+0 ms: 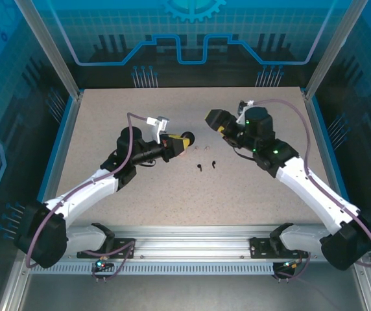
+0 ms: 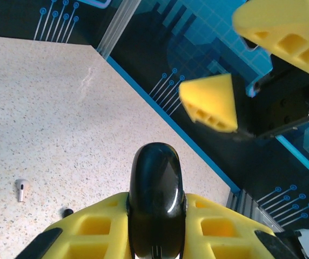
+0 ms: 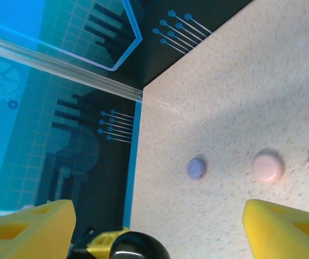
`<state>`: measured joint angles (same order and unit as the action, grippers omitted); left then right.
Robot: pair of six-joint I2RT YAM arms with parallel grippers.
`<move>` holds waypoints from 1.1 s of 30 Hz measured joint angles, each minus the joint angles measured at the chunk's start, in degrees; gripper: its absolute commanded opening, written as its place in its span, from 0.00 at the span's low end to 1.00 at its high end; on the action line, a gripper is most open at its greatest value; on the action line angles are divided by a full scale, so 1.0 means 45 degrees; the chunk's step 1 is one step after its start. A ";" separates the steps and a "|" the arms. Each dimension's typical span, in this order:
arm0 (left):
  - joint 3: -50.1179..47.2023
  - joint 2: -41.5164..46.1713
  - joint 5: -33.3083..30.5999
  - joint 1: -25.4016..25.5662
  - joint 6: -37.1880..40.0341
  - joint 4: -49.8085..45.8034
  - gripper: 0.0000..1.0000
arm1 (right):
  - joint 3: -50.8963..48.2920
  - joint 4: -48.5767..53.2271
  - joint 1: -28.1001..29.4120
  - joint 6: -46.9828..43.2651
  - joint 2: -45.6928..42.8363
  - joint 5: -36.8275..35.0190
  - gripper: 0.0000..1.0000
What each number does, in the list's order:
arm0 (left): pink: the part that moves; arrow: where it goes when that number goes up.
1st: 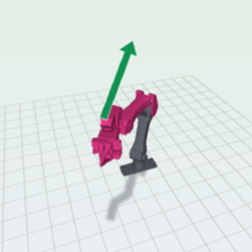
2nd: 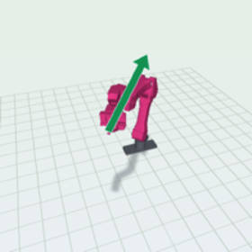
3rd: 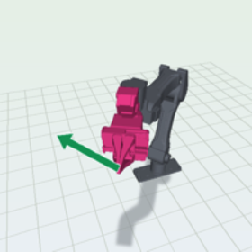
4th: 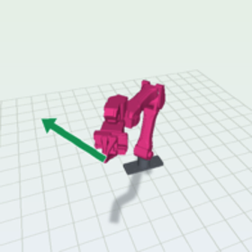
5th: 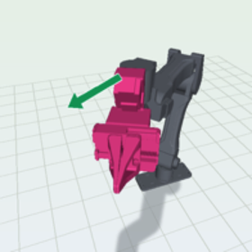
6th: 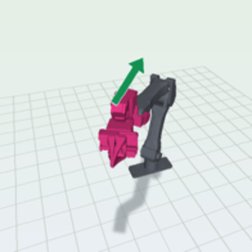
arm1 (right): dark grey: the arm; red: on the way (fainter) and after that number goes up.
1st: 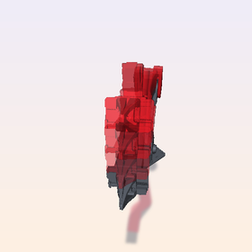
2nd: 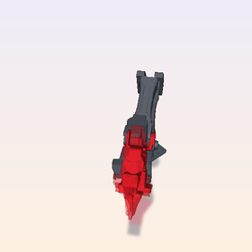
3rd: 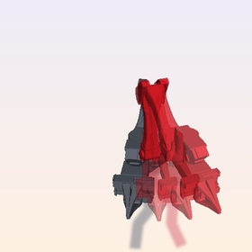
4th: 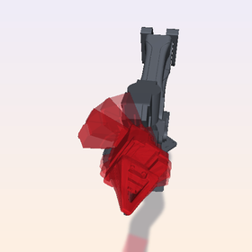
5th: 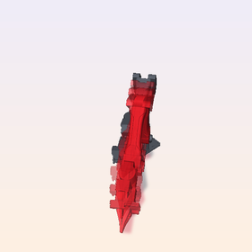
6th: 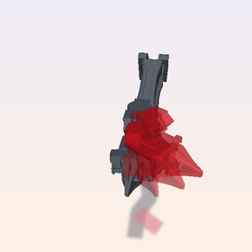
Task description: Insert the wireless bluetooth earbuds into the charging case
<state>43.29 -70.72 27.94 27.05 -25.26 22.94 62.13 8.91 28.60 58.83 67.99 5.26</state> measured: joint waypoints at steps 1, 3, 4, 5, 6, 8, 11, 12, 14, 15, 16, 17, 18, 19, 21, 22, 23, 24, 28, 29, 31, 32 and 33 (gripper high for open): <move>0.0019 -0.0053 0.0107 0.0000 0.0015 -0.0049 0.00 | -0.0117 -0.0024 -0.0102 -0.0801 -0.0136 0.0316 0.81; 0.0131 -0.0262 0.0437 -0.0024 0.0049 -0.0204 0.00 | -0.0500 -0.0083 -0.0141 -0.2560 -0.0369 0.1093 0.81; 0.0199 -0.0355 0.0573 -0.0024 0.0053 -0.0296 0.00 | -0.0665 -0.0087 -0.0141 -0.3157 -0.0427 0.1404 0.80; 0.0287 -0.0457 0.0729 -0.0024 0.0073 -0.0413 0.00 | -0.0879 -0.0087 -0.0141 -0.3832 -0.0481 0.1773 0.80; 0.0364 -0.0539 0.0860 -0.0024 0.0078 -0.0481 0.00 | -0.1049 -0.0102 -0.0146 -0.4303 -0.0491 0.2055 0.79; 0.0505 -0.0631 0.1083 -0.0024 0.0083 -0.0607 0.00 | -0.1379 -0.0185 -0.0136 -0.5051 -0.0457 0.2647 0.77; 0.0675 -0.0670 0.1297 -0.0024 0.0087 -0.0743 0.00 | -0.1559 -0.0291 -0.0087 -0.5639 -0.0272 0.3152 0.76; 0.0729 -0.0680 0.1360 -0.0024 0.0087 -0.0758 0.00 | -0.1559 -0.0379 -0.0053 -0.5761 -0.0180 0.3274 0.75; 0.0797 -0.0680 0.1443 -0.0024 0.0087 -0.0792 0.00 | -0.1559 -0.0627 0.0044 -0.5906 -0.0010 0.3395 0.74; 0.0821 -0.0685 0.1486 -0.0024 0.0087 -0.0811 0.00 | -0.1559 -0.0743 0.0078 -0.5950 0.0083 0.3434 0.74; 0.0845 -0.0685 0.1515 -0.0024 0.0083 -0.0840 0.00 | -0.1559 -0.0821 0.0131 -0.5989 0.0175 0.3473 0.73; 0.0860 -0.0685 0.1535 -0.0024 0.0083 -0.0850 0.00 | -0.1559 -0.0913 0.0151 -0.6003 0.0296 0.3517 0.73; 0.0874 -0.0685 0.1559 -0.0024 0.0083 -0.0855 0.00 | -0.1559 -0.0981 0.0170 -0.6003 0.0418 0.3531 0.72; 0.0874 -0.0685 0.1569 -0.0024 0.0083 -0.0850 0.00 | -0.1559 -0.1025 0.0170 -0.5999 0.0544 0.3526 0.71; 0.0874 -0.0685 0.1545 -0.0024 0.0083 -0.0952 0.00 | -0.1559 -0.1107 0.0170 -0.5994 0.0806 0.3551 0.69; 0.0874 -0.0704 0.1549 -0.0073 0.0083 -0.1039 0.00 | -0.1559 -0.1141 0.0170 -0.5994 0.0879 0.3521 0.68; 0.0874 -0.0704 0.1530 -0.0083 0.0083 -0.1088 0.00 | -0.1559 -0.1161 0.0165 -0.5994 0.0947 0.3526 0.67; 0.0874 -0.0704 0.1511 -0.0102 0.0083 -0.1151 0.00 | -0.1574 -0.1229 0.0155 -0.5994 0.0986 0.3531 0.66; 0.0874 -0.0704 0.1530 -0.0131 0.0083 -0.1287 0.00 | -0.2025 -0.1676 -0.0034 -0.5940 0.0991 0.3487 0.64; 0.0874 -0.0695 0.1559 -0.0126 0.0083 -0.1287 0.00 | -0.2200 -0.1705 -0.0165 -0.5877 0.1005 0.3419 0.64; 0.0874 -0.0651 0.1627 -0.0126 0.0083 -0.1273 0.00 | -0.2531 -0.1758 -0.0403 -0.5770 0.1073 0.3274 0.64; 0.0874 -0.0607 0.1666 -0.0126 0.0078 -0.1268 0.00 | -0.2667 -0.1749 -0.0491 -0.5741 0.1141 0.3245 0.63; 0.0874 -0.0573 0.1671 -0.0126 0.0078 -0.1263 0.00 | -0.2764 -0.1753 -0.0539 -0.5697 0.1224 0.3220 0.63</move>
<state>47.22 -73.30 35.46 26.48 -24.91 17.26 49.69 1.02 26.17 33.19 73.49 19.75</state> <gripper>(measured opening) 0.213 0.635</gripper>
